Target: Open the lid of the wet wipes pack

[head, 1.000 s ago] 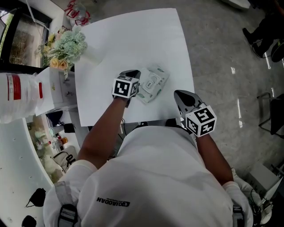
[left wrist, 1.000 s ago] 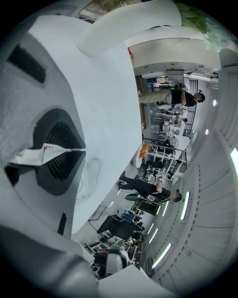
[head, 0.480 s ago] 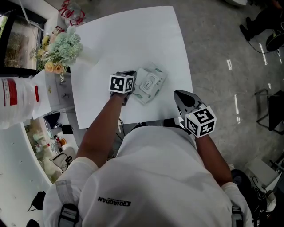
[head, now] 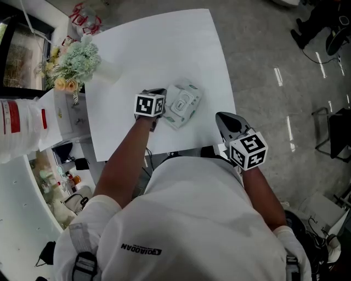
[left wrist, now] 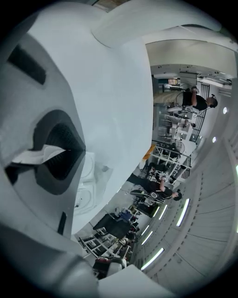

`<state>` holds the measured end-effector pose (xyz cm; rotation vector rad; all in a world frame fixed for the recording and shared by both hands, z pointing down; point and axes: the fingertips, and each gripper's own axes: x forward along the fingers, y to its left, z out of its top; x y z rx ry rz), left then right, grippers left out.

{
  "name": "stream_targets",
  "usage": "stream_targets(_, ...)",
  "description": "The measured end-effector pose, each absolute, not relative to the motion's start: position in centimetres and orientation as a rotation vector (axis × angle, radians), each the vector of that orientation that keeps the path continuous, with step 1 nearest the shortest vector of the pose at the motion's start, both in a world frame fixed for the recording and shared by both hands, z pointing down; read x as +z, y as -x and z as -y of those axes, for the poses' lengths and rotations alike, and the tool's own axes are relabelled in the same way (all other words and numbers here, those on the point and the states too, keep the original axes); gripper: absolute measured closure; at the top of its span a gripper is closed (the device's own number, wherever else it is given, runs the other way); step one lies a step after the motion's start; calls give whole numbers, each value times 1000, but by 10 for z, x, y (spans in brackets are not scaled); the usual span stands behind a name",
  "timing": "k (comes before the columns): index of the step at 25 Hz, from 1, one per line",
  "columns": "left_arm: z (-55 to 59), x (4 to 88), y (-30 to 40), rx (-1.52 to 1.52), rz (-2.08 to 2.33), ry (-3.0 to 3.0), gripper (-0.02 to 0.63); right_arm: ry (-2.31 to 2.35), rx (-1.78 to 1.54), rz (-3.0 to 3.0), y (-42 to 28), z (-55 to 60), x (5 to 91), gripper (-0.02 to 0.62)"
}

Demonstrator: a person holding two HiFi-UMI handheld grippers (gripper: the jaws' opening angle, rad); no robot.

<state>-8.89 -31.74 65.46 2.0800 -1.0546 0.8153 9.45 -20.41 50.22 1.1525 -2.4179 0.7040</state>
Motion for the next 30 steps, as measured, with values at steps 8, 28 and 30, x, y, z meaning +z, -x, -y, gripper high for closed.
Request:
stream_targets(8, 314, 582, 82, 635, 1089, -2217, 598, -1158, 637, 2479, -84, 209, 473, 589)
stream_targets(28, 239, 418, 132, 326, 1308, -2421, 598, -1069, 397, 2727, -19, 230, 375, 589)
stream_targets(30, 230, 412, 134, 316, 1312, -2435, 600, -1058, 396, 2718, -15, 228, 379, 589)
